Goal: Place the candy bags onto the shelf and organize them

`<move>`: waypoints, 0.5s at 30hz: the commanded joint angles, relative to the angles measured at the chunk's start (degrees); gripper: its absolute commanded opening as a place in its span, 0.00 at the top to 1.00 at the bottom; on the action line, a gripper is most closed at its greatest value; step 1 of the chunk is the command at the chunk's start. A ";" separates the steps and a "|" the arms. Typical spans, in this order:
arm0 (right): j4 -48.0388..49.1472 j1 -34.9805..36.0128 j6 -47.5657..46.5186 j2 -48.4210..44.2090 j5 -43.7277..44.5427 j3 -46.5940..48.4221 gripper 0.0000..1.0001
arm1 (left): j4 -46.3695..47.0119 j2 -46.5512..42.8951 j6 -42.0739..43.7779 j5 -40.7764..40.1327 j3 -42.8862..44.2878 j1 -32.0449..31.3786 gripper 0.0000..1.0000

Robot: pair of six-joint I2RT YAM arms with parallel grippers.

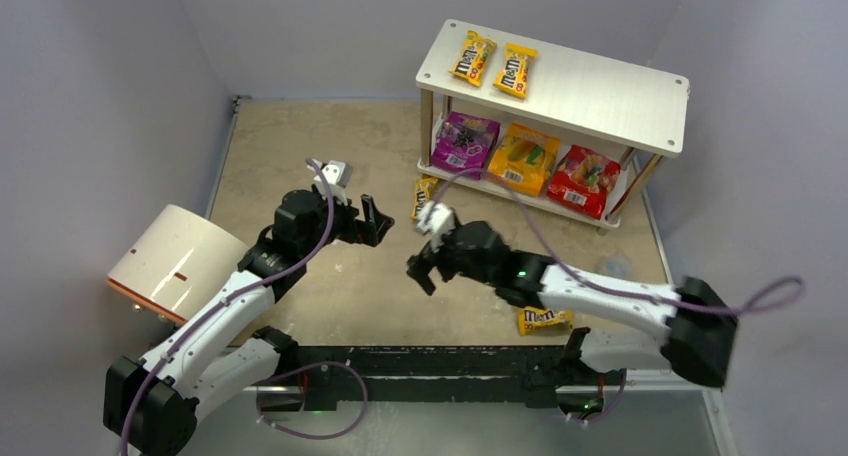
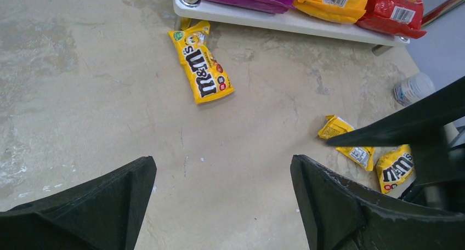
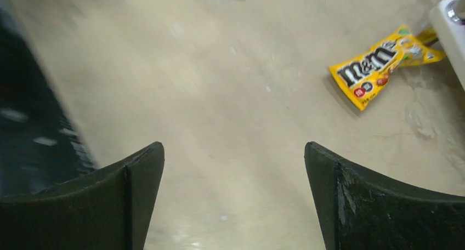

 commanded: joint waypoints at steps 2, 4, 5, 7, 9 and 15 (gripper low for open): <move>-3.24 5.91 -28.67 21.01 24.01 8.15 0.04 | -0.95 -1.54 -0.07 -1.66 0.39 0.20 0.00; 0.84 5.61 -40.31 24.90 24.88 8.80 0.05 | -0.82 -2.76 -0.13 -1.80 -0.10 0.15 0.00; 3.00 5.01 -43.87 26.15 24.25 8.82 0.05 | -0.67 -3.28 -0.05 -1.83 -0.47 0.16 0.00; 3.26 2.25 -46.89 28.42 18.65 10.64 0.07 | -0.58 -4.21 0.29 -2.32 -0.94 0.15 0.00; -0.24 -1.95 -46.28 30.62 10.44 14.96 0.15 | -0.96 -4.83 0.31 -2.94 -1.05 0.18 0.00; -2.91 -8.35 -53.26 37.96 0.43 21.65 0.24 | -1.31 -6.54 0.47 -3.18 -1.40 0.16 0.00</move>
